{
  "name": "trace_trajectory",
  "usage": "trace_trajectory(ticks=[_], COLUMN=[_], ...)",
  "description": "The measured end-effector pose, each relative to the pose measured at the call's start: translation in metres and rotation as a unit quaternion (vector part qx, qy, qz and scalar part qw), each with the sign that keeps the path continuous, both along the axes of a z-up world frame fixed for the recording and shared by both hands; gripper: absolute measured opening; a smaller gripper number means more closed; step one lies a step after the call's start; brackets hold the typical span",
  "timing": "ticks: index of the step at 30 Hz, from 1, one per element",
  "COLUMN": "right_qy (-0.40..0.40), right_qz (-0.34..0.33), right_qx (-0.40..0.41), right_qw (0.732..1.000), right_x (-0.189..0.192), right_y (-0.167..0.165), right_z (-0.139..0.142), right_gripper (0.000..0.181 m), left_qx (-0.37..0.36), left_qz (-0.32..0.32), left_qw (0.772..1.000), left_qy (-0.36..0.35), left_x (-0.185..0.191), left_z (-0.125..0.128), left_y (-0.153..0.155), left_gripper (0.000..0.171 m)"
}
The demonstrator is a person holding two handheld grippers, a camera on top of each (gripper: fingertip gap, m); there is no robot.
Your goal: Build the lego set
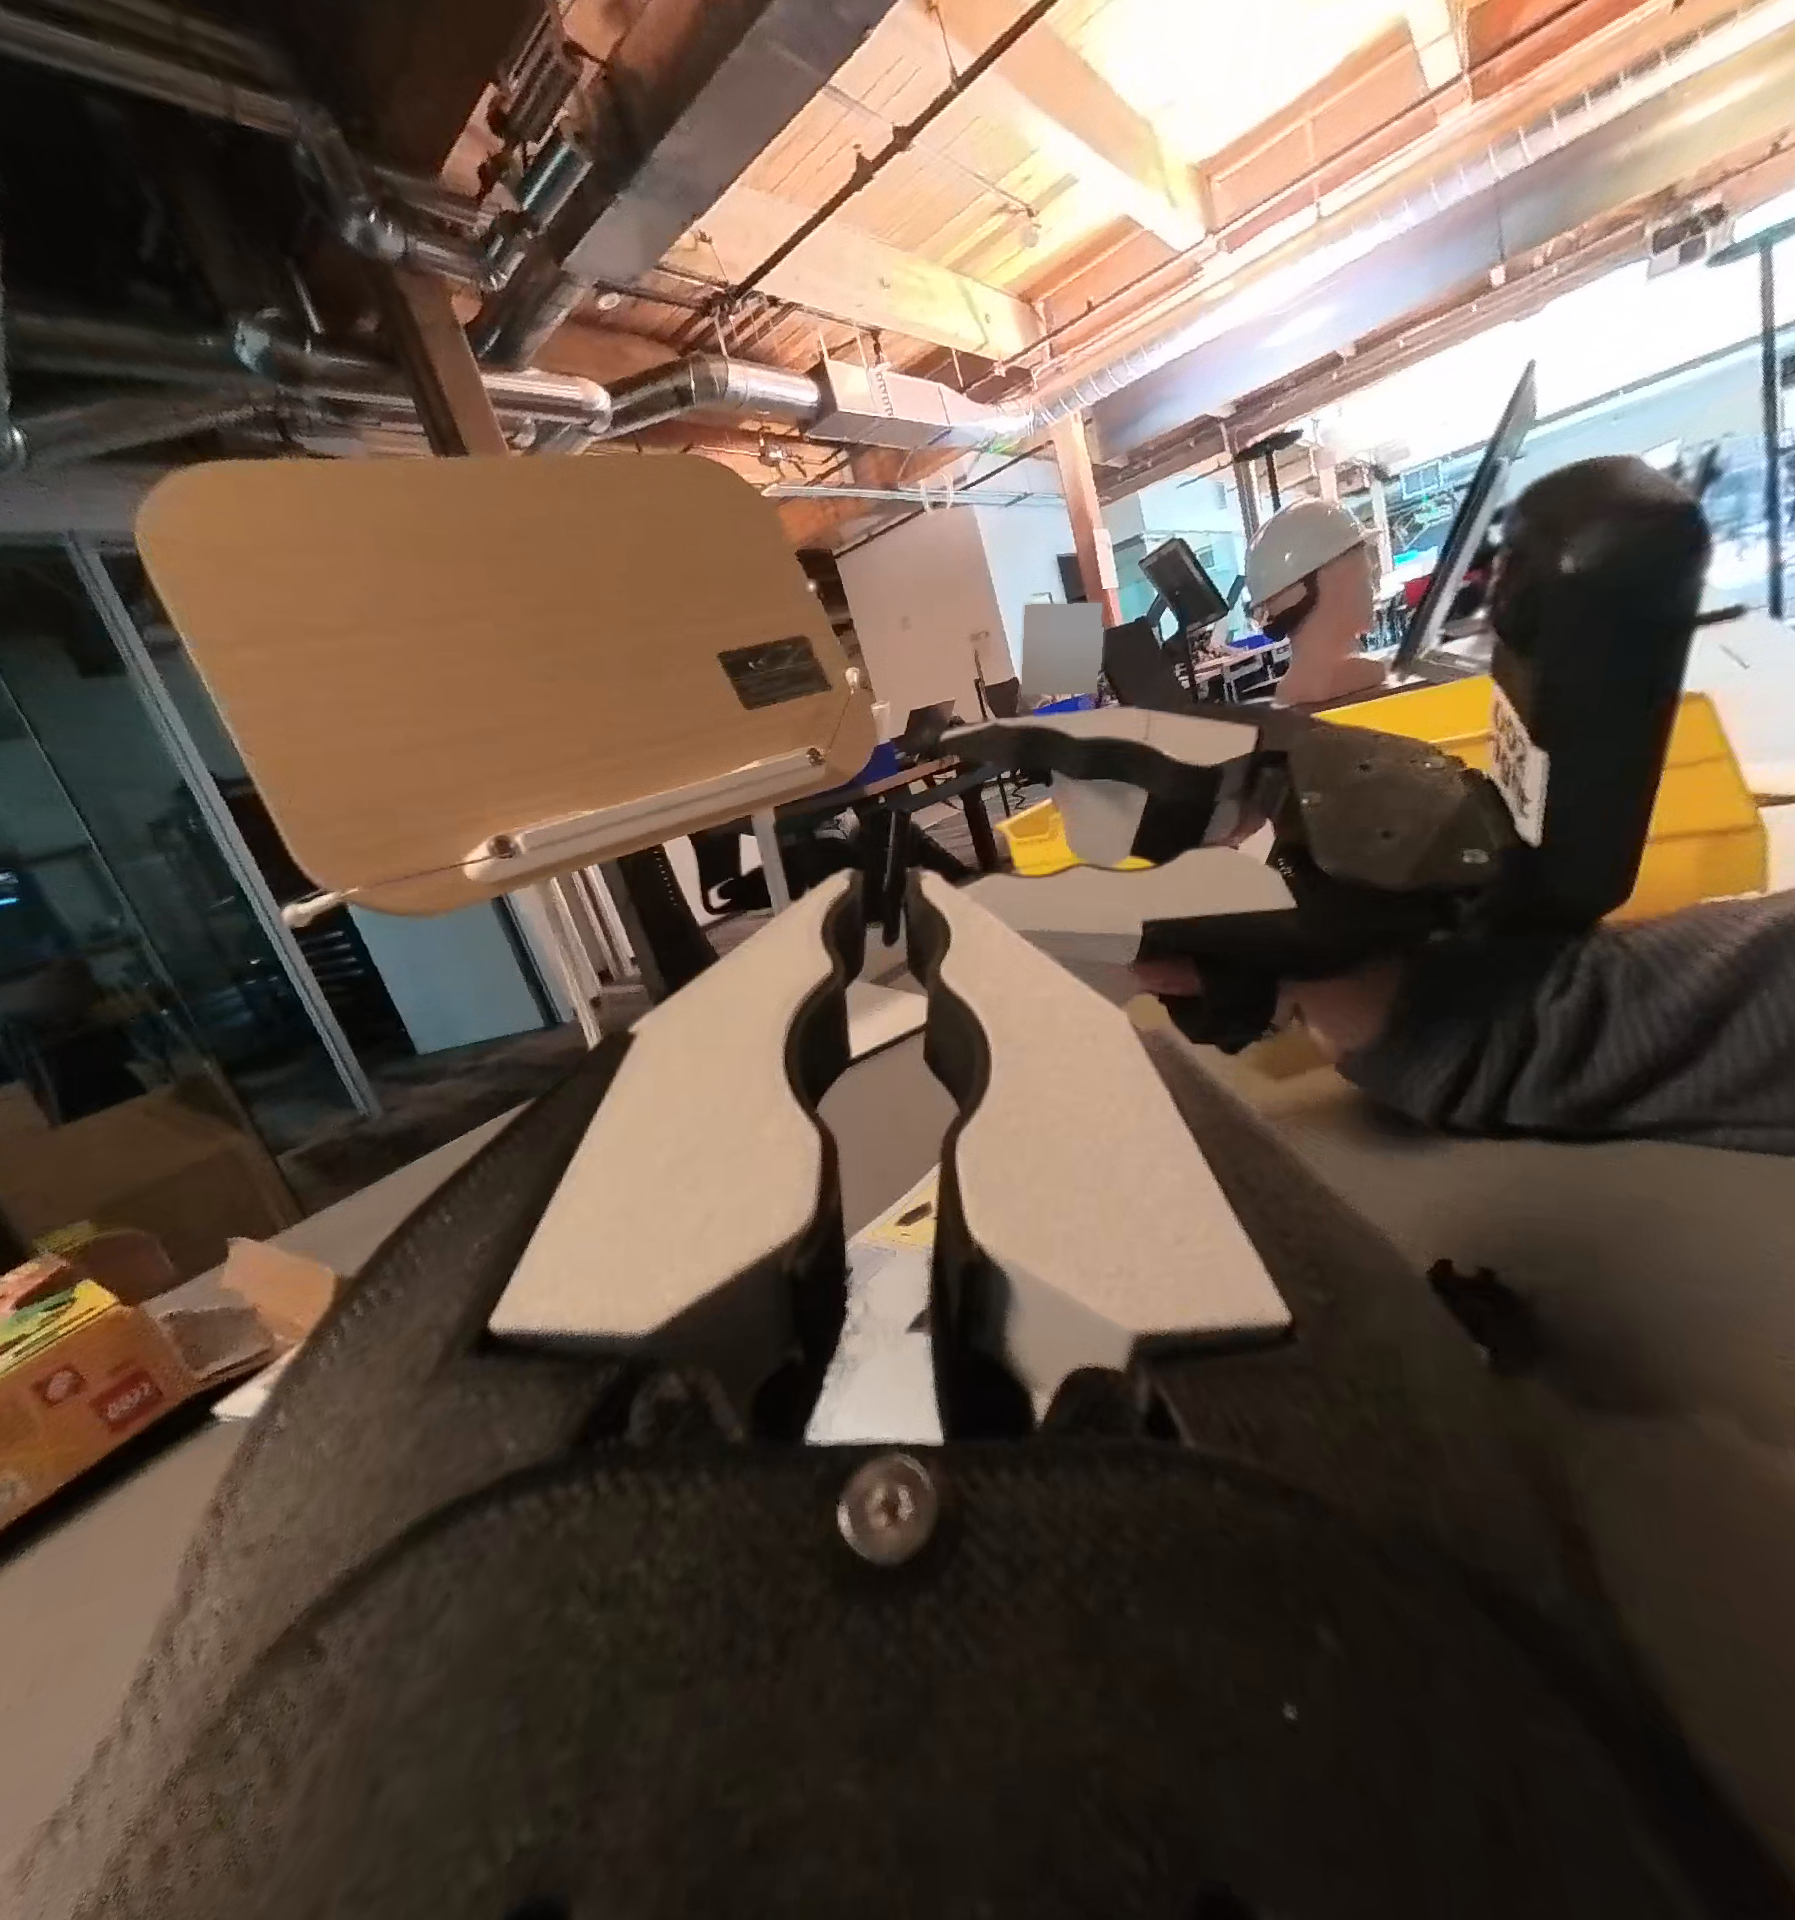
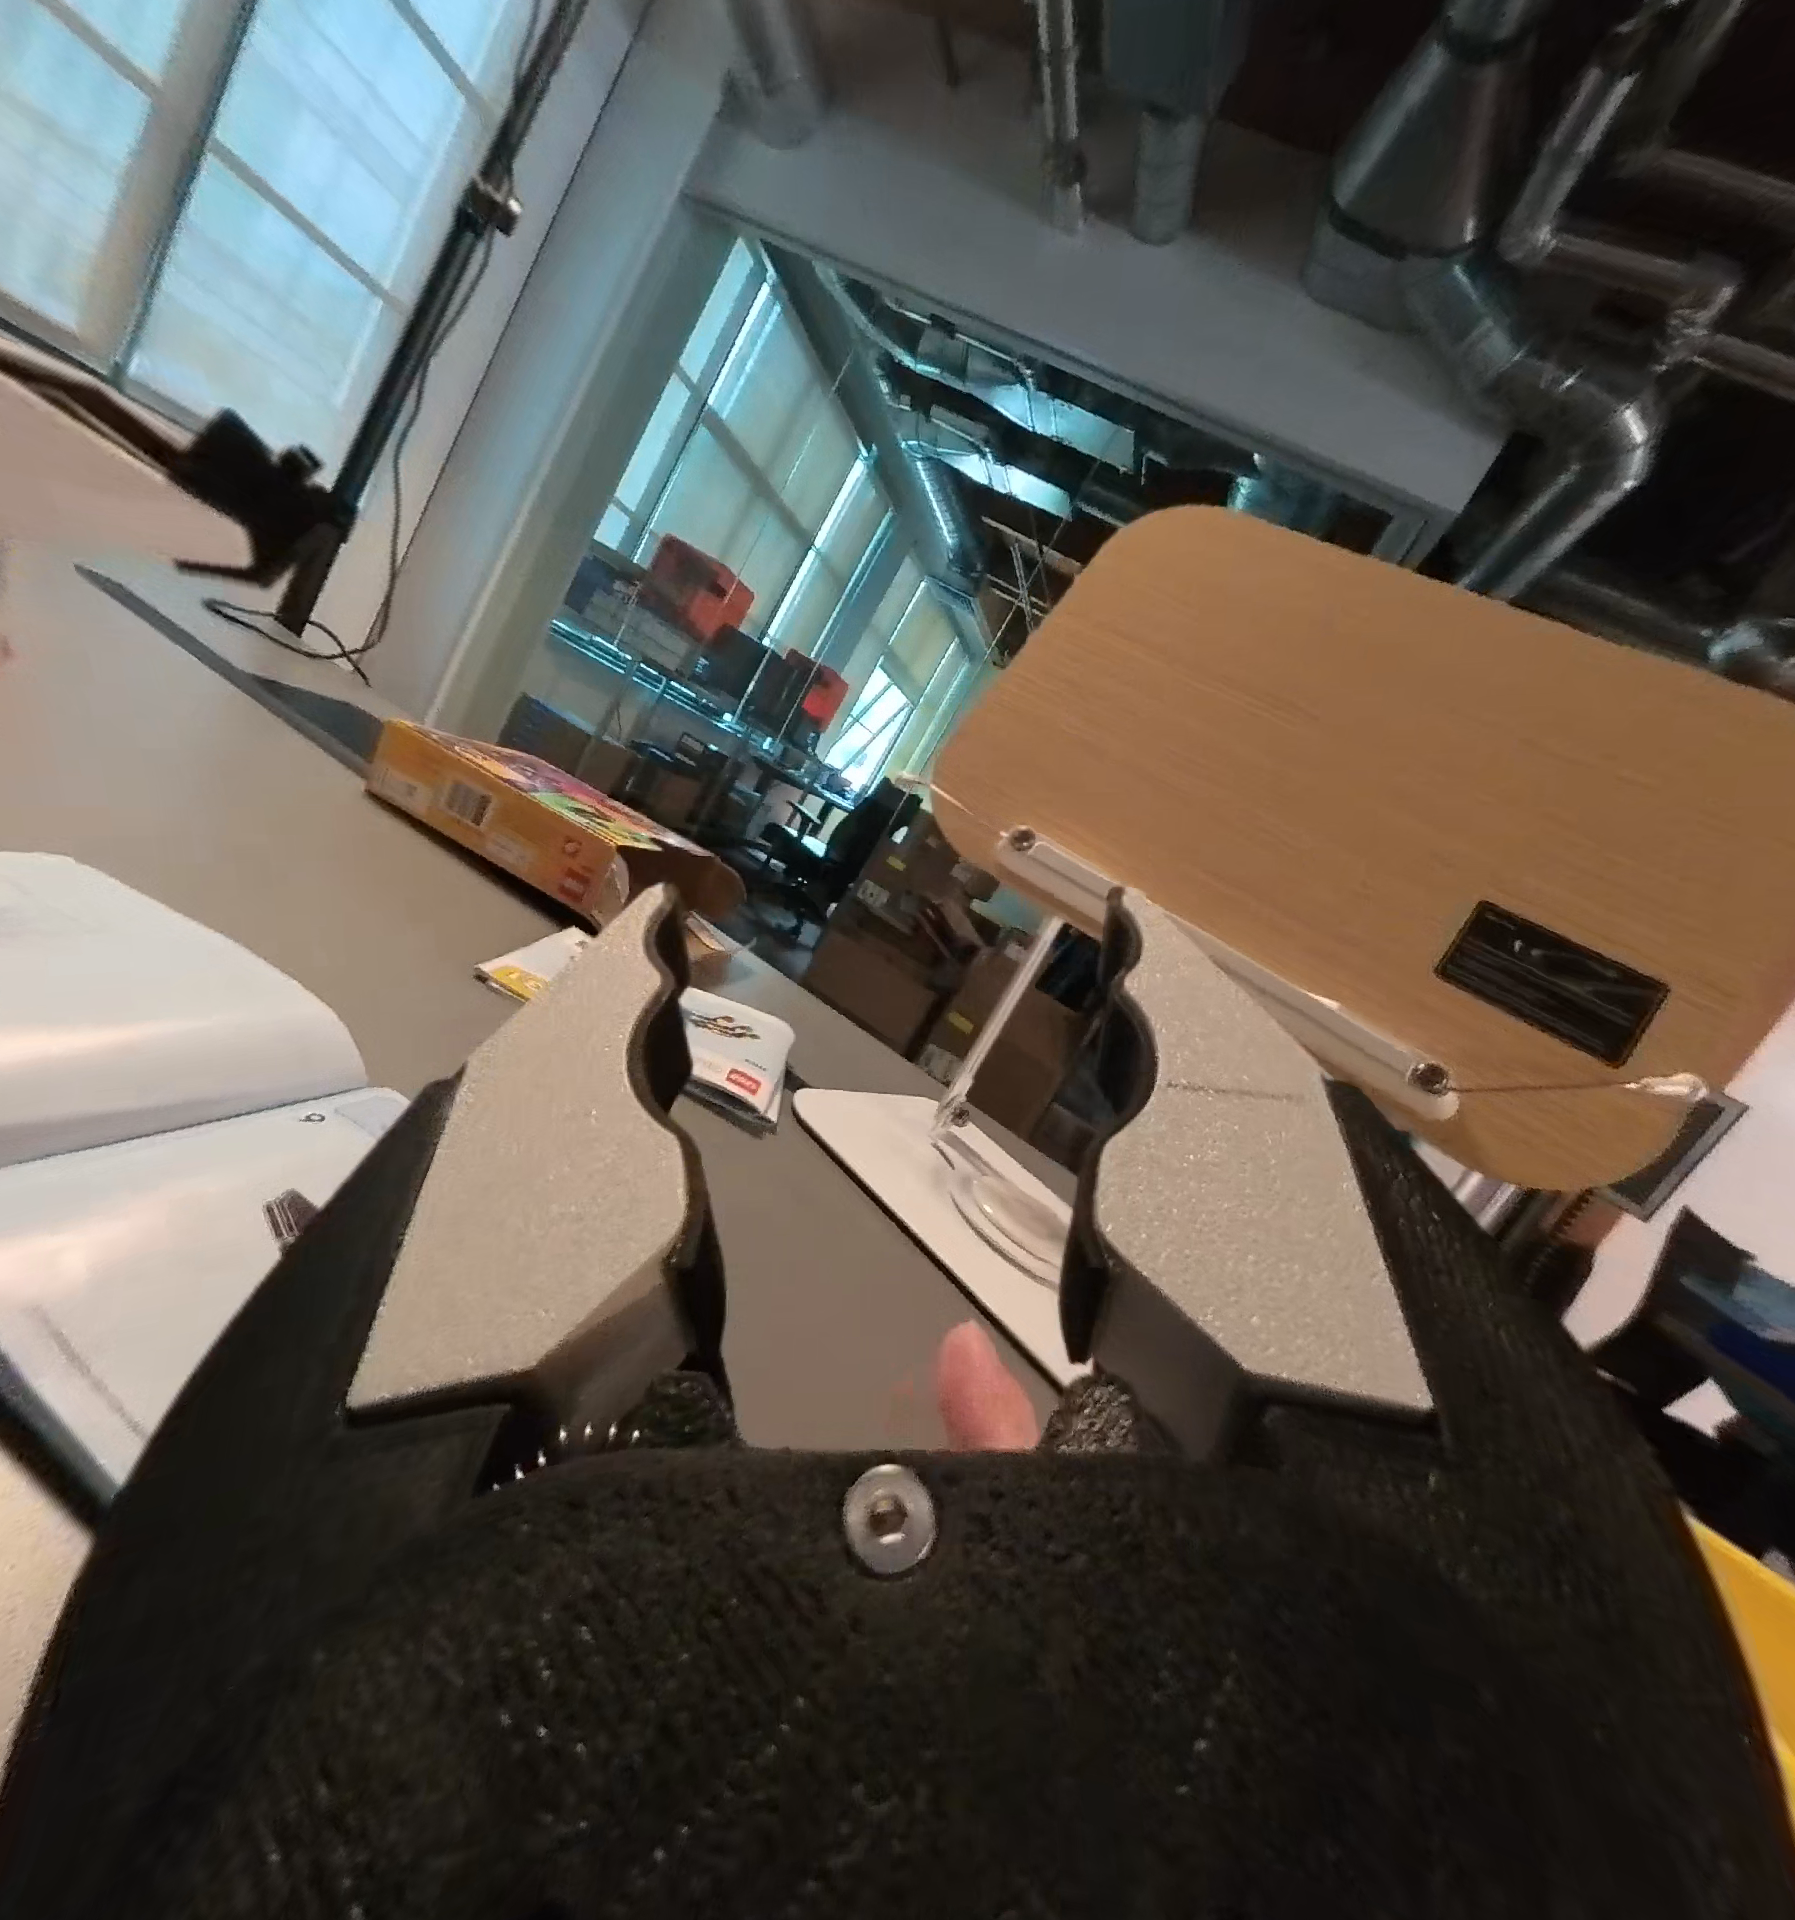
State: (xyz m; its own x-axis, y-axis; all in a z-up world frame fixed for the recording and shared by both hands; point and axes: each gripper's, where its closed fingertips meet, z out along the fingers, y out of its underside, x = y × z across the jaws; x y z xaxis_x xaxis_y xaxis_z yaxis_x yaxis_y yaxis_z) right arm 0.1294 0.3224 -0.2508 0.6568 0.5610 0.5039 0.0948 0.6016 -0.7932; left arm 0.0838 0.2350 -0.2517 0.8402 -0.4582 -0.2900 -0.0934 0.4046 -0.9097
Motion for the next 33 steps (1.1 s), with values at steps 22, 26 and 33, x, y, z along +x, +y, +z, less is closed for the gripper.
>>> trace_trajectory(ticks=[22, 26, 33], right_qy=[-0.020, -0.034, -0.049], right_qz=[-0.029, -0.060, -0.130], right_qx=[0.031, 0.047, 0.036], right_qw=[0.999, 0.997, 0.990], right_x=[0.007, 0.010, 0.019], right_y=[-0.004, -0.001, 0.018], right_z=[0.000, -0.001, -0.006], right_gripper=[0.076, 0.075, 0.072], left_qx=[0.011, 0.010, 0.030], left_qz=[-0.014, -0.013, 0.037], left_qw=[0.999, 1.000, 0.996], left_qy=[0.032, 0.027, 0.070], left_x=[0.017, 0.017, 0.016], left_z=[-0.004, -0.003, -0.005], left_y=[-0.004, 0.000, -0.001], left_gripper=[0.006, 0.006, 0.006])
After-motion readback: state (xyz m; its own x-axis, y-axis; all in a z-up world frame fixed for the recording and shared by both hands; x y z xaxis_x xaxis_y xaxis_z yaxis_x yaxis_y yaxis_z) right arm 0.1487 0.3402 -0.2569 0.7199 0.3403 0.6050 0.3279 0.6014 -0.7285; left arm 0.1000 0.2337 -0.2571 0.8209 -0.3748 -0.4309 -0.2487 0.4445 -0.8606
